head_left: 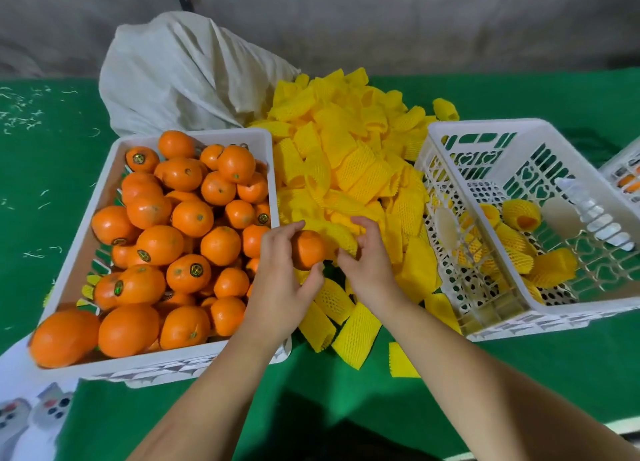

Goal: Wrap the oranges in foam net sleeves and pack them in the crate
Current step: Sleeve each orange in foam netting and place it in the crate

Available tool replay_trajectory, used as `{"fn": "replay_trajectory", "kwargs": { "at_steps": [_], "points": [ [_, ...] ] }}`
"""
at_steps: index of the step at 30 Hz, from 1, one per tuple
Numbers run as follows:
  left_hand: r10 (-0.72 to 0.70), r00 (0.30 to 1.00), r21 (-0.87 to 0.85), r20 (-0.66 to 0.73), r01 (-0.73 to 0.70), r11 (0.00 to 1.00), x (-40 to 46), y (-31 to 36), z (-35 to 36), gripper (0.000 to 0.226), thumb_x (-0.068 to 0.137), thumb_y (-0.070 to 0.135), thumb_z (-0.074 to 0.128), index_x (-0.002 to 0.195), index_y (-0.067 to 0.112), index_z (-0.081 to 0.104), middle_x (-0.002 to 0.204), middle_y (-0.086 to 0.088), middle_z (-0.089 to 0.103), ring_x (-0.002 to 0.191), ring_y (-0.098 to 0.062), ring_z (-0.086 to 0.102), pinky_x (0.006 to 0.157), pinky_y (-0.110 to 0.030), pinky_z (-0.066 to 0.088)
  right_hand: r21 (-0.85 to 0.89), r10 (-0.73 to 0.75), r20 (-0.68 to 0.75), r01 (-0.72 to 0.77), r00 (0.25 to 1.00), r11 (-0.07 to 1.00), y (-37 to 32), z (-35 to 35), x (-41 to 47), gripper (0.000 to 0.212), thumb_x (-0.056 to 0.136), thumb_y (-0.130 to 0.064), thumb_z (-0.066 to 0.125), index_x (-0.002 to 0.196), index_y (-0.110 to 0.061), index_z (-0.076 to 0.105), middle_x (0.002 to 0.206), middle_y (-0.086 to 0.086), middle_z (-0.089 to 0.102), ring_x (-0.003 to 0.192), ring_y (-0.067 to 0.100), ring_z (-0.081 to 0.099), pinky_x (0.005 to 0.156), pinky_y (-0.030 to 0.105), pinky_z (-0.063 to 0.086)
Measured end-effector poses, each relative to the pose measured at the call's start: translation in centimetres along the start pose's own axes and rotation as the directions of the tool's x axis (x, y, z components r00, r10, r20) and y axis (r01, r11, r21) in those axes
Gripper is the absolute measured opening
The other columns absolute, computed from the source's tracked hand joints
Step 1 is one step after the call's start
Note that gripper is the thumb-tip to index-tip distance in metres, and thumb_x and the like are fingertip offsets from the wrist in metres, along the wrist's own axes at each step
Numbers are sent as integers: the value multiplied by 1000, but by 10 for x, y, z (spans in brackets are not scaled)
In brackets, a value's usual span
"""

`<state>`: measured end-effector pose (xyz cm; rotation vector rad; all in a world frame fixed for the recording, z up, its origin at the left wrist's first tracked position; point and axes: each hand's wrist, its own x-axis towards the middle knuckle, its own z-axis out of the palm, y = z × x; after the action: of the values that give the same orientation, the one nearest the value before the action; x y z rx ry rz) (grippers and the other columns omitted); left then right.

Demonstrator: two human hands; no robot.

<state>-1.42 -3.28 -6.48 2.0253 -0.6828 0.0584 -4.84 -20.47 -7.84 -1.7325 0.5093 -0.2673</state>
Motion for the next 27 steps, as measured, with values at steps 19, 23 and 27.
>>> {"fn": "replay_trajectory", "kwargs": {
  "at_steps": [19, 23, 27],
  "points": [
    [-116, 987, -581, 114, 161, 798, -7, 18, -10, 49, 98, 19, 62, 146, 27, 52, 138, 23, 59, 123, -5, 61, 97, -28, 56, -382, -322, -184, 235, 928, 894, -25, -14, -7, 18, 100, -27, 67, 89, -29, 52, 62, -10, 43, 53, 8, 41, 49, 44, 38],
    [-19, 976, -581, 219, 146, 801, -13, 16, -10, 45, 95, 34, 67, 140, 35, 63, 166, 15, 37, 156, -6, 30, 110, -35, 50, -362, -359, -292, 245, 887, 900, -27, -9, -10, 20, 97, -33, 72, 94, -31, 52, 62, -11, 42, 56, 8, 42, 50, 42, 41],
    [-67, 958, -551, 280, 218, 805, -11, 14, -13, 49, 92, 39, 71, 141, 40, 64, 165, 24, 33, 152, 2, 33, 100, -26, 55, -243, -320, -175, 274, 931, 930, -31, -3, -13, 18, 92, -33, 77, 91, -34, 59, 81, -16, 56, 74, 2, 52, 64, 20, 43]
  ]
}}
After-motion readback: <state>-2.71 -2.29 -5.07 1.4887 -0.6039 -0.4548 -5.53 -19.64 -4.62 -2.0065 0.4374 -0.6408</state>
